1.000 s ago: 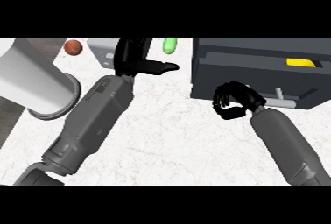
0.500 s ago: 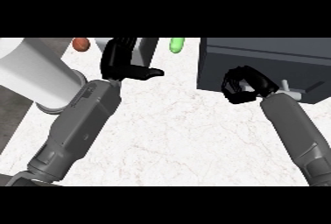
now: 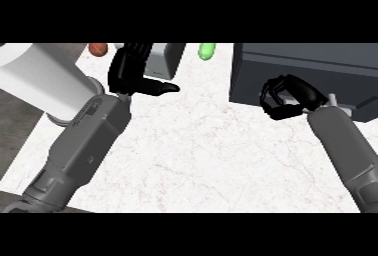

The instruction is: Pick up the cup, place it into the drawer and close the drawer

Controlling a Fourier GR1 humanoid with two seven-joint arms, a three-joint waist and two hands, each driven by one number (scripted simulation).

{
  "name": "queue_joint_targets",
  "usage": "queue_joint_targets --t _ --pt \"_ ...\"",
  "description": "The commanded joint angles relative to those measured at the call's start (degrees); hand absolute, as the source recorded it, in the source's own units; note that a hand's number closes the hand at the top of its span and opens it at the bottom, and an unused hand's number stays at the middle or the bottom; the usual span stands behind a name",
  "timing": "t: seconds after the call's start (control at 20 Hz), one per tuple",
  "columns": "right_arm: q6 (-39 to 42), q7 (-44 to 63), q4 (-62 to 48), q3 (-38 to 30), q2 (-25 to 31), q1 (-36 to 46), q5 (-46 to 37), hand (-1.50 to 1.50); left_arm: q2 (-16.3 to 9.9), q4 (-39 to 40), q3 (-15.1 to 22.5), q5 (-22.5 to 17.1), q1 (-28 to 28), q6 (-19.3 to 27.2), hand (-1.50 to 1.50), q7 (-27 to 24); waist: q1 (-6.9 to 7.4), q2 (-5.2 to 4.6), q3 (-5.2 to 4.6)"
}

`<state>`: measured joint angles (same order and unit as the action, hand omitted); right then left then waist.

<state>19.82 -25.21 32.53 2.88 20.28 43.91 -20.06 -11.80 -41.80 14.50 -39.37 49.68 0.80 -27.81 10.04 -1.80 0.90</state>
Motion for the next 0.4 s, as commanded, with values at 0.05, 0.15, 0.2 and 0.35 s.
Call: queue_joint_targets --t 0.05,0.15,0.2,0.35 --pt "-5.04 4.67 -1.44 -5.46 6.97 10.25 0.68 1.5 -0.12 -0.65 0.47 -0.07 -1.1 -1.23 -1.5 0.44 2.25 -1.08 -0.71" --pt "-5.03 5.26 -0.99 -5.35 6.48 9.84 0.91 1.5 -0.29 -1.2 0.37 -0.2 -1.9 -1.73 -1.5 -0.13 2.92 -0.95 -0.77" --pt "-3.55 4.83 -0.8 -5.67 7.68 9.51 1.45 1.5 -0.45 -1.38 0.14 -0.54 -1.54 -2.14 -1.5 0.26 2.52 -1.06 -0.75" --pt "-2.38 4.99 -0.03 -5.96 7.86 9.06 2.33 1.5 0.32 -1.64 0.57 -0.55 -2.28 -2.46 -1.5 0.21 2.57 -1.24 -0.74"
